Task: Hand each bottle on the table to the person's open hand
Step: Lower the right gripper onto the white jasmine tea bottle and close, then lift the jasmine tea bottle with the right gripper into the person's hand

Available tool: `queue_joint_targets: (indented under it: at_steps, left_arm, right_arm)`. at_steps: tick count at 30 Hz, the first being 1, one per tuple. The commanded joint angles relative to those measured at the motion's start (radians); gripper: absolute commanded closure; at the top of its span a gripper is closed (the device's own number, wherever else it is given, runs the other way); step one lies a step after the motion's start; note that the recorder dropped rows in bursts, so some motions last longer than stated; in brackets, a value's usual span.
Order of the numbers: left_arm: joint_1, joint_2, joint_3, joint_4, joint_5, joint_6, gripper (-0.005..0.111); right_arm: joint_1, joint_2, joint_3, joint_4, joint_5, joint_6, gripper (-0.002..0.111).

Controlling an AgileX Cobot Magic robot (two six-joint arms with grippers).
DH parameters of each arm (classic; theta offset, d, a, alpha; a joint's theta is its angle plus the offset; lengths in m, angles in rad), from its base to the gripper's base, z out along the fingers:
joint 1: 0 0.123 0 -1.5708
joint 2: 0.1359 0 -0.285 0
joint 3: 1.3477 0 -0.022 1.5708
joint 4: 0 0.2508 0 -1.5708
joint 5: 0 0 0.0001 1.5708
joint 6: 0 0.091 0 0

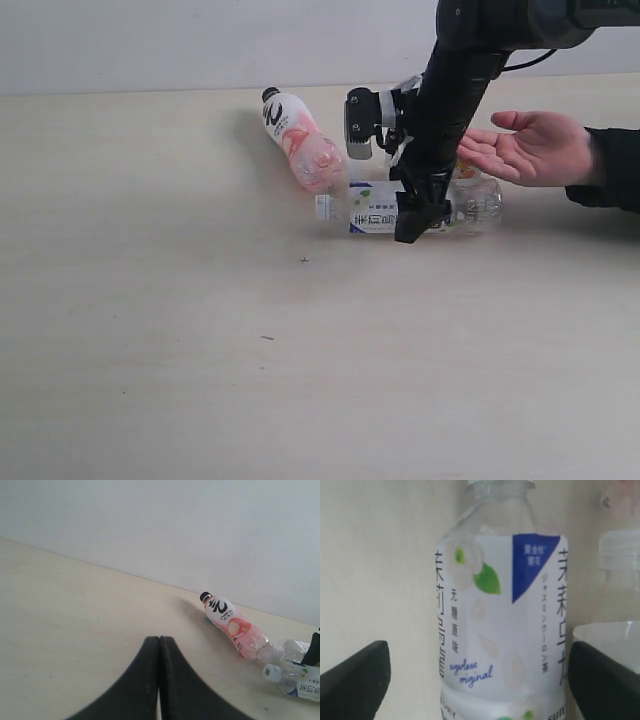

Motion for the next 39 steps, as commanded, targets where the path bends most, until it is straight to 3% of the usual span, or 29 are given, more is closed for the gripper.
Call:
queue_joint_targets:
  at_steps: [1,8,18,33,39]
  left_arm:
    - [-0.003,-0.005,0.000,0.004,0.003,0.002,0.107]
    - [-0.003,-0.005,0.000,0.004,0.003,0.002,0.107]
    - [-0.003,-0.005,0.000,0.004,0.003,0.002,0.107]
    - [-0.003,-0.005,0.000,0.004,0.003,0.002,0.107]
    - [-0.003,-0.005,0.000,0.004,0.003,0.002,0.107]
  right_arm:
    - [0.004,0.002,-0.003,0.001,0.014,0.057,0.019]
    - [0.004,0.004,-0.003,0.001,0.075,0.145,0.019]
    - [0.082,0.004,-0.003,-0.069,0.084,0.263,0.019]
    - [0.085,0.071,-0.003,-0.074,0.096,0.370,0.019]
    - [0.085,0.073,-0.003,-0.074,0.096,0.375,0.027]
